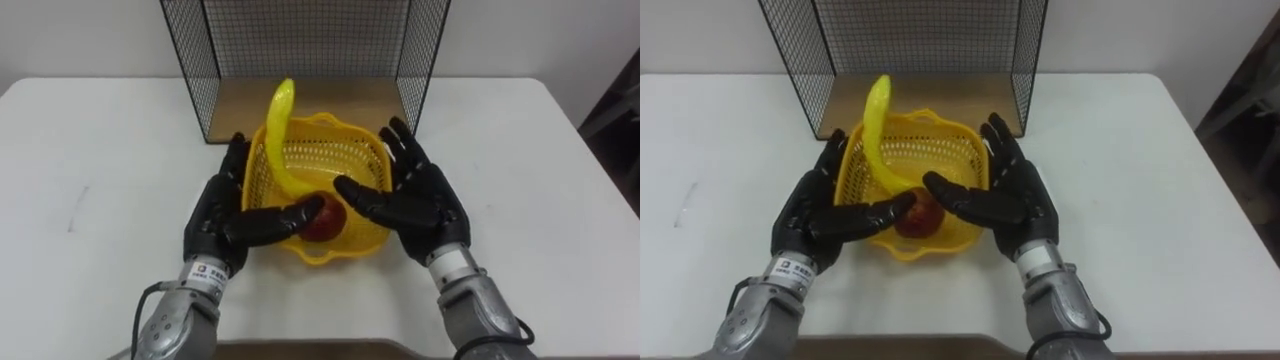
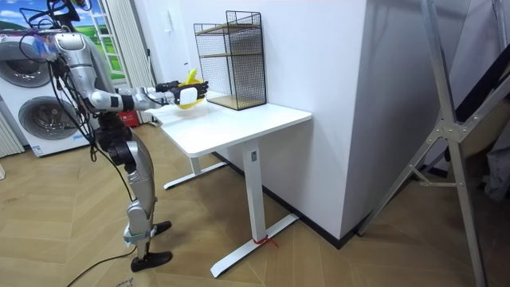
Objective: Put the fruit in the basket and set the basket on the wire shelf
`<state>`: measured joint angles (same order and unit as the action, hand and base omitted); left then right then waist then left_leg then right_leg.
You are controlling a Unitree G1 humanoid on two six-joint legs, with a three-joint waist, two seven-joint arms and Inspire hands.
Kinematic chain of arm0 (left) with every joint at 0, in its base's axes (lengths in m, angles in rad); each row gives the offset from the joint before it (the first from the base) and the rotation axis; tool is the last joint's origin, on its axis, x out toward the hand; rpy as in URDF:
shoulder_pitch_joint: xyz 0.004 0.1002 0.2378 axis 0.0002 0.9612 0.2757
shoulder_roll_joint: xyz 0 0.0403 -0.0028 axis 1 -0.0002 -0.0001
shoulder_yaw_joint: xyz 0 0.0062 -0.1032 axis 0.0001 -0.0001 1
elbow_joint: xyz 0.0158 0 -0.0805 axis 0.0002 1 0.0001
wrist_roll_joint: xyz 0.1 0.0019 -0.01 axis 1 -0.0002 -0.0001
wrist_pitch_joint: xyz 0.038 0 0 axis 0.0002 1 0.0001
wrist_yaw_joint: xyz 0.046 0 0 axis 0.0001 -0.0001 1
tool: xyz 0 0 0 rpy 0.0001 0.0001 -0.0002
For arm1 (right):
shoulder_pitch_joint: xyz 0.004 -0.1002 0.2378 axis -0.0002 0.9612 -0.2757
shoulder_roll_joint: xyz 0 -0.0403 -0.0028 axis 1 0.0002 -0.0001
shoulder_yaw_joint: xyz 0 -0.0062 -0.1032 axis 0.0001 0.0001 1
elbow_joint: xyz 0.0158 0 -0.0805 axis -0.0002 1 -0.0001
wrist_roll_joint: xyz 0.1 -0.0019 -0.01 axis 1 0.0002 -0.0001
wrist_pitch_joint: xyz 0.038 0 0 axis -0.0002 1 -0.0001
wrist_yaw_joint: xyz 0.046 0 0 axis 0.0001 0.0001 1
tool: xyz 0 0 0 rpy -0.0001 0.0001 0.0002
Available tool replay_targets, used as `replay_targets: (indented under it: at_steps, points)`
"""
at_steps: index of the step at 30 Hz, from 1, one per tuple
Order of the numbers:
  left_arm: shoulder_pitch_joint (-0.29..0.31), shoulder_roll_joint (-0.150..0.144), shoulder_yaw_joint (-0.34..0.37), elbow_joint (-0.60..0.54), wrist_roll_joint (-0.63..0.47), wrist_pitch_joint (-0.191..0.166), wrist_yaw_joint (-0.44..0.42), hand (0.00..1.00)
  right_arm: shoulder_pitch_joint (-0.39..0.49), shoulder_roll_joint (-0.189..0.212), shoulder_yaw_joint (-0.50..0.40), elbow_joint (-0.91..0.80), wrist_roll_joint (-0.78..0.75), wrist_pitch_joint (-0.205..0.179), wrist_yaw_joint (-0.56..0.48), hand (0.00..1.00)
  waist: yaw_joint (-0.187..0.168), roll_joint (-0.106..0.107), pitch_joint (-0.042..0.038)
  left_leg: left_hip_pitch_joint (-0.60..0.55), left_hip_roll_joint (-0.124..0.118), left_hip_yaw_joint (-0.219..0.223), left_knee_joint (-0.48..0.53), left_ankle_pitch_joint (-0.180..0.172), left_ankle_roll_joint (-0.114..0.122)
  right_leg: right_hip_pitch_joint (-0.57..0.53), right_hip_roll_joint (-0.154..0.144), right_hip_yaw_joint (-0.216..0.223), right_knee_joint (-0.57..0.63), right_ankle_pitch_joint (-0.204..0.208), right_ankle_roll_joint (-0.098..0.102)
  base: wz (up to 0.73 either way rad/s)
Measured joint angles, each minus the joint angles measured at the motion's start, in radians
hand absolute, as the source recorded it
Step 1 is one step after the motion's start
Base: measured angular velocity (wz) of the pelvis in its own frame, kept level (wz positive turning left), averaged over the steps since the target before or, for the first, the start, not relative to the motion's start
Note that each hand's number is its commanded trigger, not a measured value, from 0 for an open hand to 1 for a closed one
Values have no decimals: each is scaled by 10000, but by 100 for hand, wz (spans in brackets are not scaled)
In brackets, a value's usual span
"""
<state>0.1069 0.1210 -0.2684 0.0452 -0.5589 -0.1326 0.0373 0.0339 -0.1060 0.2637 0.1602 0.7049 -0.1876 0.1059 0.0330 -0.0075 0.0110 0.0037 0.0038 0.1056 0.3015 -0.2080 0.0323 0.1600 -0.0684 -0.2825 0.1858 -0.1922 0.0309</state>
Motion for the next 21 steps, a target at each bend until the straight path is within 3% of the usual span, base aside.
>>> replay_targets:
  at_steps: [7, 14, 21]
  points:
    - [-2, -31, 18, -288, -15, -22, 331, 0, -200, -4, 101, -312, -9, -25, 0, 0, -15, 5, 13, -128, 8, -180, 67, 1, 5, -14, -9, -159, 34, 1, -2, 4]
    - [-2, -53, 16, -799, 4, -600, 430, 0, -221, -7, 134, -1008, -13, -438, 1, 0, -58, 11, 21, -103, -4, -237, 78, 10, 8, 20, -10, -189, 28, 1, -1, 2]
    - [-2, -52, 13, -799, 5, -607, 438, 0, -249, -12, 153, -1010, -1, -450, 1, 0, -61, 4, 41, -150, 0, -236, 60, 7, 4, -46, -3, -184, 24, 0, -1, 0]
